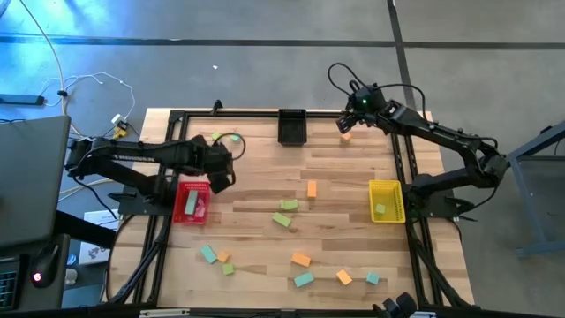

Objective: Sort & place blocks by color
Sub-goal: Put the orange block into the black bin

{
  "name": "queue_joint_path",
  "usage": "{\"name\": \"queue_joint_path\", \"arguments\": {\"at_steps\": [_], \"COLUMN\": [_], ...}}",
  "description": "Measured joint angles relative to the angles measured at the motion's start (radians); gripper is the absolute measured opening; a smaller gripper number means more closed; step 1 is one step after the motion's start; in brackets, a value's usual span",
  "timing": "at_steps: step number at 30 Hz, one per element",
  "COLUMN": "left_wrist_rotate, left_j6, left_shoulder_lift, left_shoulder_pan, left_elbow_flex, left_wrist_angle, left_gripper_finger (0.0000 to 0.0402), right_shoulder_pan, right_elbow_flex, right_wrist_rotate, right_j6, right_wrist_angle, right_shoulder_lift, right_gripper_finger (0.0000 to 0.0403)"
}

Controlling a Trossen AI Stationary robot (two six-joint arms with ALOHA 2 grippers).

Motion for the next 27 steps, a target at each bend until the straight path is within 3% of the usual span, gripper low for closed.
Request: {"name": "queue_joint_path", "arguments": {"at_steps": [4,12,27], "left_wrist_rotate": [0.001,0.004,0.008], "left_j6": [0.098,0.198,0.197], "left_shoulder_lift": [0.0,0.0,0.0], "left_shoulder_pan": [0.069,0.154,0.171], "left_elbow_flex": [0.0,0.0,0.0], "left_wrist_angle": [0.085,0.239,0.312], "left_gripper_finger": [0.0172,0.0172,0.0172], "right_shoulder_pan": [-0.028,-0.059,-0.058], "right_elbow_flex": [0.0,0.0,0.0], "right_wrist_rotate": [-0.006,-0.157,-0.161], "right_j6": [0.006,0.035,0.031], "right_wrist_angle": [0.026,0.028,-0.122], "right_shoulder_lift": [0.01,0.119,0.224], "right_gripper_finger": [0.0229,0.0229,0.0229]}}
